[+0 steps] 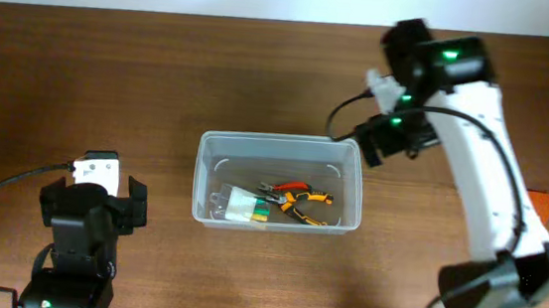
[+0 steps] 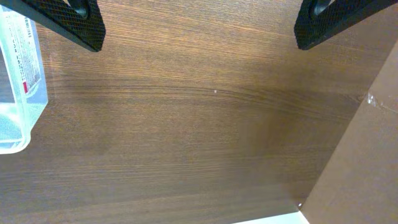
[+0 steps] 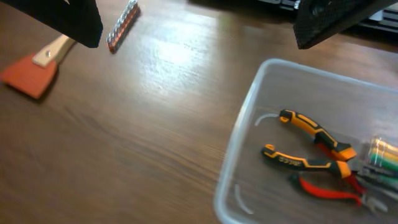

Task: Pack container
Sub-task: 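Release the pliers and move the right gripper right toward the scraper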

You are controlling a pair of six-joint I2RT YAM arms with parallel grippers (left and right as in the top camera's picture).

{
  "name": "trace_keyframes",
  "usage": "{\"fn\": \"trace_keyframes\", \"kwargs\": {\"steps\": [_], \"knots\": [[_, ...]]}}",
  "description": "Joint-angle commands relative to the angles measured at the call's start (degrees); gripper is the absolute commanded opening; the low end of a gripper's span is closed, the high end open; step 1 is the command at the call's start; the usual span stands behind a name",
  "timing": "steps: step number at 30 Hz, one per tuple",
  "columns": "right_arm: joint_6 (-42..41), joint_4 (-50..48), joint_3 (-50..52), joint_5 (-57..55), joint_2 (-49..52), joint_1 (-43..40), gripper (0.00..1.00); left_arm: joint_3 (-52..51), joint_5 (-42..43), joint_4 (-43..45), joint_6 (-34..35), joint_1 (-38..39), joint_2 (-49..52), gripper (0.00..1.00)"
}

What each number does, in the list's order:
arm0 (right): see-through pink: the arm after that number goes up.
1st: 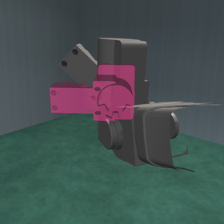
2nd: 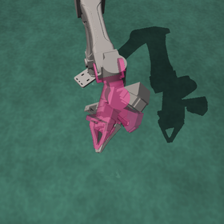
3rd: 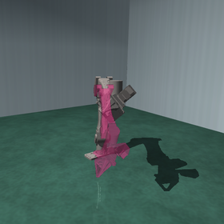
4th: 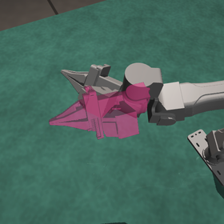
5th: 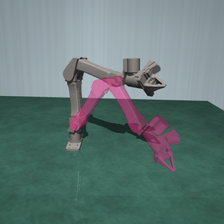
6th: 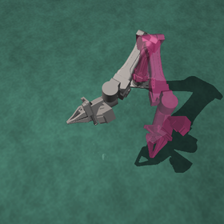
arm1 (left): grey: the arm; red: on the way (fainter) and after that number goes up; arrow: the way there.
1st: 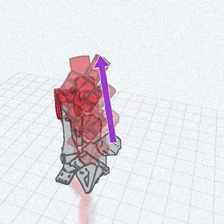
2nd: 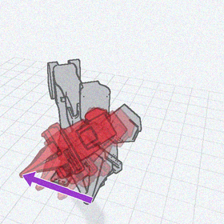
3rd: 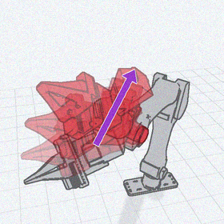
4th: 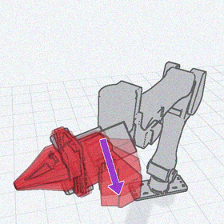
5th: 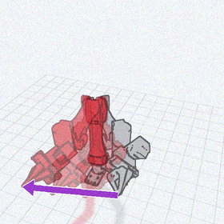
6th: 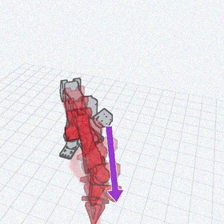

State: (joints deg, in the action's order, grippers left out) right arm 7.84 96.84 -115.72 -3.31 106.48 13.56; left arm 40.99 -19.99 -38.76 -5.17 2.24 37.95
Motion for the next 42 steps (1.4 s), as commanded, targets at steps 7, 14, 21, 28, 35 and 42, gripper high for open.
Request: {"fn": "trace_keyframes", "kwargs": {"steps": [7,14,21,28,35,42], "knots": [[-3.9,0.5,-1.0,1.9,-17.8,-7.7,0.99,1.2,-0.4,0.1,-0.9,0.2,0.0,0.99],[-5.4,0.5,0.1,0.5,-29.4,-8.1,0.99,1.2,-0.4,0.1,-0.9,0.2,0.0,0.99],[-6.0,0.5,1.9,-1.9,-36.0,-8.1,0.99,1.2,-0.4,0.1,-0.9,0.2,0.0,0.99],[-6.0,0.5,1.9,-2.0,-36.7,-8.1,0.99,1.2,-0.4,0.1,-0.9,0.2,0.0,0.99],[-10.5,0.5,7.8,-9.6,-36.4,-8.1,0.99,1.2,-0.4,0.1,-0.9,0.2,0.0,0.99],[-10.5,0.3,9.9,-9.3,-38.2,-8.1,0.99,1.2,-0.4,0.1,-0.9,0.2,0.0,0.99]]}}
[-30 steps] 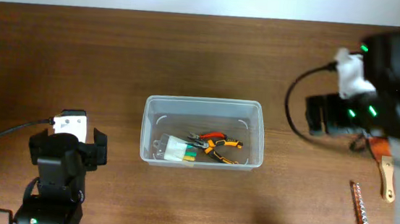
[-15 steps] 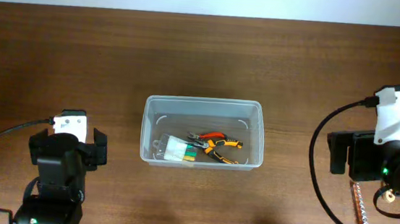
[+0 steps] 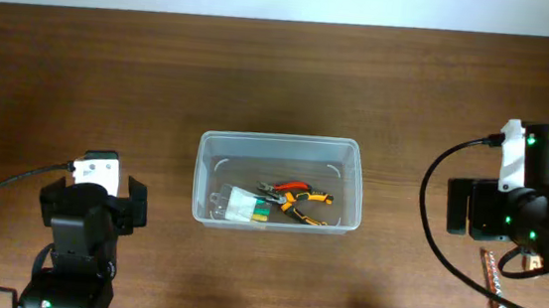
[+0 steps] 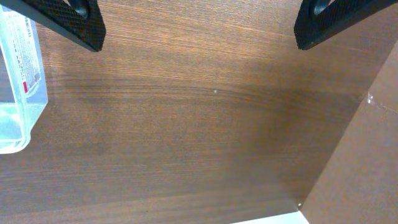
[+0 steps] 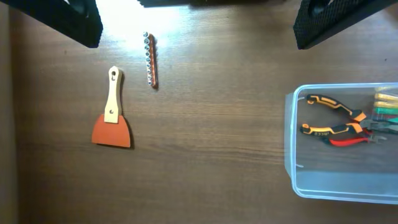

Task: Pack container
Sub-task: 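Release the pliers and move the right gripper right toward the scraper, then lower the right gripper and close it on the scraper's wooden handle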

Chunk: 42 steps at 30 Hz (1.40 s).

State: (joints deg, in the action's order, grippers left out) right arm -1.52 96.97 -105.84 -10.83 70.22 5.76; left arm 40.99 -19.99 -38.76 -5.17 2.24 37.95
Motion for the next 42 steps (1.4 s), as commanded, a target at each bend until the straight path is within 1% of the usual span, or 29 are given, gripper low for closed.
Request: {"fn": "trace_keyframes", "kwargs": {"steps": [1,5,7,15,18,23,25,28,30,34,39,42], "knots": [[-1.1,0.2,0.0,-1.6,-2.5,-0.3,0.99,1.2,-0.4,0.1,-0.9,0.2,0.0,0.99],[-0.3,0.1,0.2,-1.9,-4.1,-0.3,0.99,1.2,-0.4,0.1,-0.9,0.2,0.0,0.99],[2.2,-0.2,1.0,-2.1,-4.3,-0.3,0.98,1.2,-0.4,0.1,-0.9,0.2,0.0,0.99],[5.6,-3.8,11.1,-1.8,-2.8,-0.9,0.99,1.2,-0.4,0.1,-0.9,0.2,0.0,0.99],[6.3,-5.2,14.0,-0.1,-1.1,-4.9,0.99,1.2,-0.4,0.1,-0.9,0.2,0.0,0.99],[17.9,-5.9,14.4,14.2,3.5,-18.0,0.99,1.2,-0.4,0.1,-0.9,0.2,0.0,0.99],[19.4,-6.4,14.4,17.2,5.6,-23.5,0.99,1.2,-0.4,0.1,-0.9,0.2,0.0,0.99],[24.1,-6.5,14.5,24.5,8.9,-30.9,0.99,1.2,-0.4,0.1,-0.9,0.2,0.0,0.99],[24.7,-6.4,14.5,25.4,11.3,-34.3,0.99,1.2,-0.4,0.1,-0.9,0.2,0.0,0.99],[25.2,-6.4,15.0,25.2,15.4,-37.7,0.99,1.2,-0.4,0.1,-0.9,0.2,0.0,0.99],[25.3,-10.3,18.4,22.6,18.4,-38.0,0.99,1.2,-0.4,0.1,-0.9,0.2,0.0,0.99],[29.5,-14.0,22.2,22.6,18.6,-38.0,0.99,1.2,-0.4,0.1,-0.9,0.2,0.0,0.99]]}}
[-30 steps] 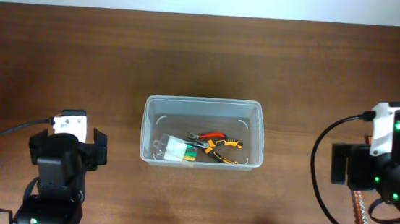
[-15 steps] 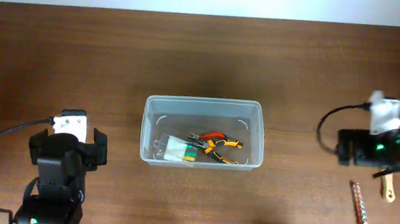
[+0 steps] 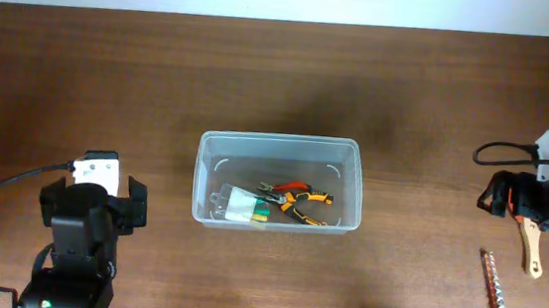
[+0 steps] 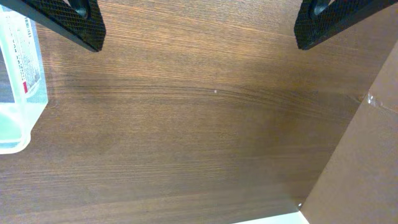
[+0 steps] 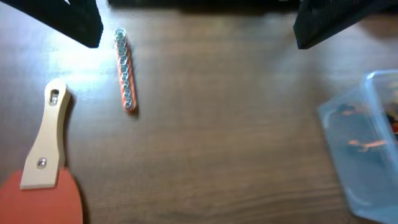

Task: Pack container
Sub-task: 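Lower the right gripper and close it on the scraper's wooden handle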

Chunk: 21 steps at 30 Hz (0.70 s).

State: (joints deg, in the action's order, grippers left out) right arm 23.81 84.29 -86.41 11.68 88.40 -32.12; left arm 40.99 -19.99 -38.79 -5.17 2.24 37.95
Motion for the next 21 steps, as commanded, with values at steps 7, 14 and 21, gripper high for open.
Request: {"fn": "trace_keyframes", "kwargs": {"steps": [7,14,21], "knots": [[0.4,-10.8,12.9,-8.4,0.5,-0.2,0.99,1.2,-0.4,0.1,-0.9,0.2,0.0,0.99],[-3.6,-14.6,14.1,-11.6,1.1,-1.1,0.99,1.2,-0.4,0.1,-0.9,0.2,0.0,0.99],[7.6,-20.4,13.4,-10.4,1.7,-8.2,0.99,1.2,-0.4,0.1,-0.9,0.2,0.0,0.99]]}}
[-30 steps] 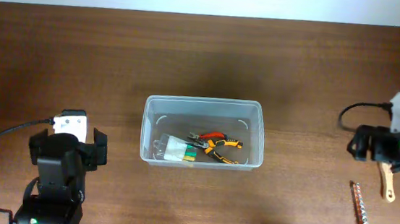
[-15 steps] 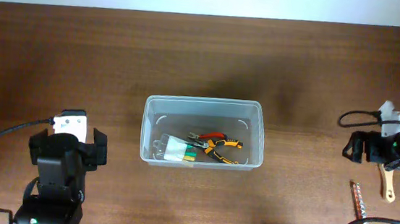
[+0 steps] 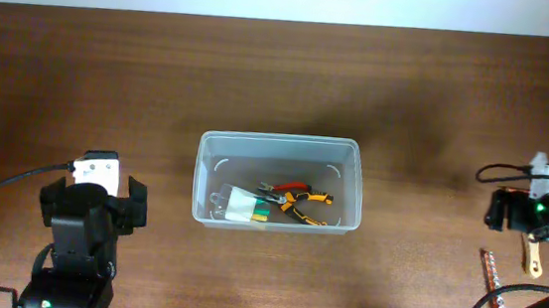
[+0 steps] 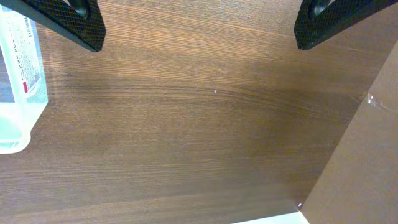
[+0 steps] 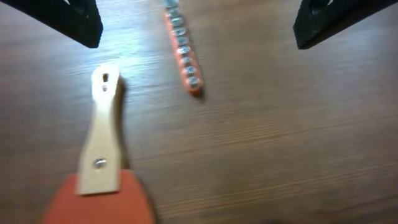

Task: Pack container
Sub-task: 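Lower the right gripper and close it on the scraper's wooden handle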

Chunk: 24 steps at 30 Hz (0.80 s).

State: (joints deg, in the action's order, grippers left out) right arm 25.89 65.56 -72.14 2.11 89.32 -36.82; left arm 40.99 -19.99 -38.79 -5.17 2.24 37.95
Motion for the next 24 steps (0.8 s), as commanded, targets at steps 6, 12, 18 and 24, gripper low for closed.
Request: {"fn": "trace_keyframes", "kwargs": {"steps": [6,12,18,24], "knots": [[5.5,-6.2,-0.9,-0.8,4.9,-8.7,0.99,1.2,-0.4,0.1,-0.9,0.2,0.0,0.99],[8.2,-8.9,-0.9,-1.0,10.6,-8.2,0.99,1.2,-0.4,0.1,-0.9,0.2,0.0,0.99],[13.0,-10.4,-0.9,-2.9,14.7,-8.3,0.99,1.2,-0.4,0.1,-0.9,0.2,0.0,0.99],[16.3,-12.8,-0.9,-4.9,16.7,-8.3,0.99,1.2,-0.4,0.1,-0.9,0.2,0.0,0.99]]}}
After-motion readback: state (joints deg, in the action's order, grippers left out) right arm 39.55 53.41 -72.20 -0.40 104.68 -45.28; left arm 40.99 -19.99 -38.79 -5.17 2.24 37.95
